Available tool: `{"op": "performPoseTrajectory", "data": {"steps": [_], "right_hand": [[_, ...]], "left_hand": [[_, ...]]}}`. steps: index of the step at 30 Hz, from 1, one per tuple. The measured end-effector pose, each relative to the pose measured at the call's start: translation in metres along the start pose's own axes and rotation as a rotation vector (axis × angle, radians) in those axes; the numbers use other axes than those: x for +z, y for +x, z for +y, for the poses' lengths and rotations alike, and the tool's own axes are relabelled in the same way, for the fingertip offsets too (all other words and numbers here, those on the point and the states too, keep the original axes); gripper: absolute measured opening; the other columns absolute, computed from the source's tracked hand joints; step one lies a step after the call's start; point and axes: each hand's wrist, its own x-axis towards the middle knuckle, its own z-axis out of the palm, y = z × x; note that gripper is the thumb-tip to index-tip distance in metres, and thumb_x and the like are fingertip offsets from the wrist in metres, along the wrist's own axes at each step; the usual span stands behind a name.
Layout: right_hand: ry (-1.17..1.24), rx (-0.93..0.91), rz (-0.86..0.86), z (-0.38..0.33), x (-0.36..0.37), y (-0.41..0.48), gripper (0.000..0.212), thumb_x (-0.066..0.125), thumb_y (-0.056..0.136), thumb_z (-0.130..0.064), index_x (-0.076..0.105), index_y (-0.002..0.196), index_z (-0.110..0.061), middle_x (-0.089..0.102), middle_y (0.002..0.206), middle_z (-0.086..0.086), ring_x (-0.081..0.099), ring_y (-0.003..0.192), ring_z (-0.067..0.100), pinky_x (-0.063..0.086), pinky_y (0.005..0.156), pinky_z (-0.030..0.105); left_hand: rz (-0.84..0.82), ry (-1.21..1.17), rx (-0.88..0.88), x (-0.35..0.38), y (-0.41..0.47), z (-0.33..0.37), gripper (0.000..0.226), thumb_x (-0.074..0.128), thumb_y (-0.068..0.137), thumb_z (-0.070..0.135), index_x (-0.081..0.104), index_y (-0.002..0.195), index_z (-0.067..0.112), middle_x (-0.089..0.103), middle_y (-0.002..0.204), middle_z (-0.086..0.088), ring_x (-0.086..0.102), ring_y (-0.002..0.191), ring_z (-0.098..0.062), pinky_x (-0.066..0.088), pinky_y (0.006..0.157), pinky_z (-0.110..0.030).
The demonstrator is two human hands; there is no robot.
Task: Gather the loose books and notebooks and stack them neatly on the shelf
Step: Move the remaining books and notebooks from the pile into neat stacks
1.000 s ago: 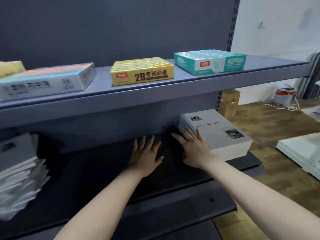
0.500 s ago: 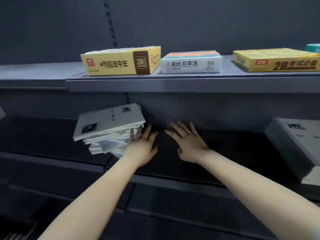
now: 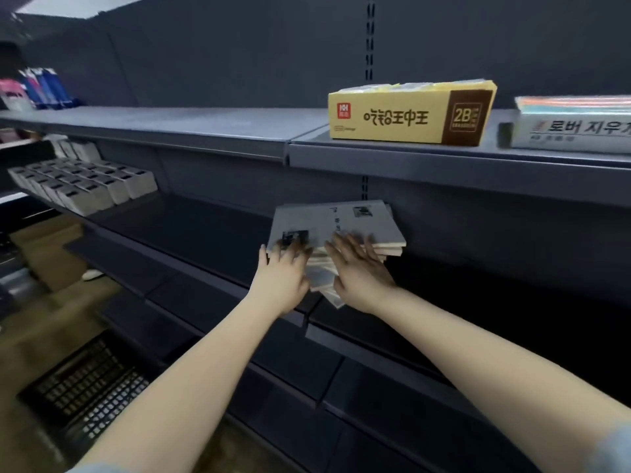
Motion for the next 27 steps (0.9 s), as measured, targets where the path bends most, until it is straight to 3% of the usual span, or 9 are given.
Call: {"op": "performPoseTrajectory", "data": {"steps": [5, 8, 11, 14, 18, 20, 22, 24, 27], "right_hand": [[-0.053, 0.009, -0.025, -0.017, 0.007, 0.037, 0.070, 0.038, 0.097, -0.029, -0.005, 0.151, -0.013, -0.014, 0.158, 0.005, -0.015, 0.144, 0.025, -0.017, 0.114, 0.041], [-0.067, 0.015, 0.018, -0.018, 0.008, 0.051, 0.071, 0.045, 0.095, -0.025, 0.003, 0.151, -0.014, 0.007, 0.158, 0.005, 0.006, 0.144, 0.027, 0.000, 0.117, 0.039], [-0.080, 0.030, 0.108, -0.020, 0.008, 0.061, 0.062, 0.046, 0.095, -0.018, 0.014, 0.149, -0.016, 0.029, 0.147, 0.009, 0.029, 0.132, 0.030, 0.023, 0.109, 0.032], [-0.139, 0.057, 0.087, -0.024, 0.002, 0.065, 0.054, 0.043, 0.096, -0.015, 0.022, 0.146, -0.014, 0.031, 0.144, 0.009, 0.032, 0.129, 0.032, 0.034, 0.100, 0.034], [-0.191, 0.011, 0.119, -0.019, 0.000, 0.059, 0.041, 0.046, 0.091, -0.010, 0.041, 0.132, -0.010, 0.042, 0.131, 0.012, 0.044, 0.118, 0.032, 0.045, 0.078, 0.034], [-0.216, -0.031, 0.189, -0.012, 0.000, 0.053, 0.044, 0.069, 0.071, -0.008, 0.058, 0.113, -0.008, 0.057, 0.108, 0.012, 0.060, 0.095, 0.029, 0.049, 0.062, 0.029], [-0.199, -0.028, 0.240, 0.002, 0.001, 0.046, 0.055, 0.082, 0.031, 0.000, 0.068, 0.083, -0.009, 0.062, 0.076, 0.008, 0.063, 0.060, 0.026, 0.044, 0.043, 0.021], [-0.143, -0.021, 0.255, 0.014, 0.004, 0.036, 0.054, 0.077, 0.027, 0.007, 0.067, 0.078, -0.008, 0.063, 0.072, 0.008, 0.063, 0.058, 0.027, 0.048, 0.048, 0.023], [0.034, 0.027, 0.191, 0.030, 0.005, 0.021, 0.050, 0.067, 0.060, 0.010, 0.061, 0.107, -0.005, 0.062, 0.109, 0.011, 0.057, 0.106, 0.032, 0.047, 0.087, 0.033]], "left_hand": [[0.040, -0.010, -0.014, 0.010, 0.005, -0.019, 0.051, 0.038, 0.096, 0.032, 0.033, 0.143, 0.014, 0.017, 0.157, -0.008, 0.014, 0.143, -0.034, 0.008, 0.113, -0.053], [0.052, -0.013, -0.001, 0.011, 0.009, -0.027, 0.050, 0.040, 0.094, 0.030, 0.036, 0.141, 0.014, 0.021, 0.156, -0.007, 0.016, 0.142, -0.033, 0.009, 0.113, -0.054], [0.059, -0.036, -0.001, 0.010, 0.011, -0.032, 0.052, 0.043, 0.092, 0.027, 0.035, 0.142, 0.014, 0.026, 0.154, -0.006, 0.019, 0.141, -0.034, 0.011, 0.113, -0.054], [0.090, -0.095, 0.008, 0.009, 0.012, -0.035, 0.055, 0.049, 0.088, 0.022, 0.038, 0.141, 0.012, 0.036, 0.149, -0.008, 0.028, 0.138, -0.033, 0.017, 0.111, -0.055], [0.191, -0.253, 0.014, 0.009, 0.021, -0.037, 0.055, 0.052, 0.081, 0.008, 0.045, 0.136, 0.010, 0.056, 0.130, -0.008, 0.048, 0.124, -0.030, 0.031, 0.106, -0.051], [0.224, -0.309, 0.051, 0.005, 0.024, -0.035, 0.054, 0.052, 0.079, 0.003, 0.047, 0.133, 0.006, 0.061, 0.121, -0.010, 0.054, 0.116, -0.030, 0.034, 0.104, -0.044], [0.216, -0.356, 0.077, 0.001, 0.025, -0.033, 0.055, 0.055, 0.079, 0.001, 0.045, 0.134, 0.005, 0.060, 0.121, -0.011, 0.054, 0.113, -0.031, 0.034, 0.103, -0.037], [0.221, -0.337, 0.126, 0.000, 0.025, -0.029, 0.059, 0.061, 0.073, -0.001, 0.050, 0.130, 0.004, 0.063, 0.114, -0.014, 0.058, 0.107, -0.034, 0.040, 0.099, -0.040], [0.240, -0.277, 0.184, 0.004, 0.025, -0.020, 0.063, 0.070, 0.055, -0.003, 0.061, 0.118, 0.004, 0.070, 0.100, -0.014, 0.067, 0.088, -0.034, 0.054, 0.077, -0.043]]}}
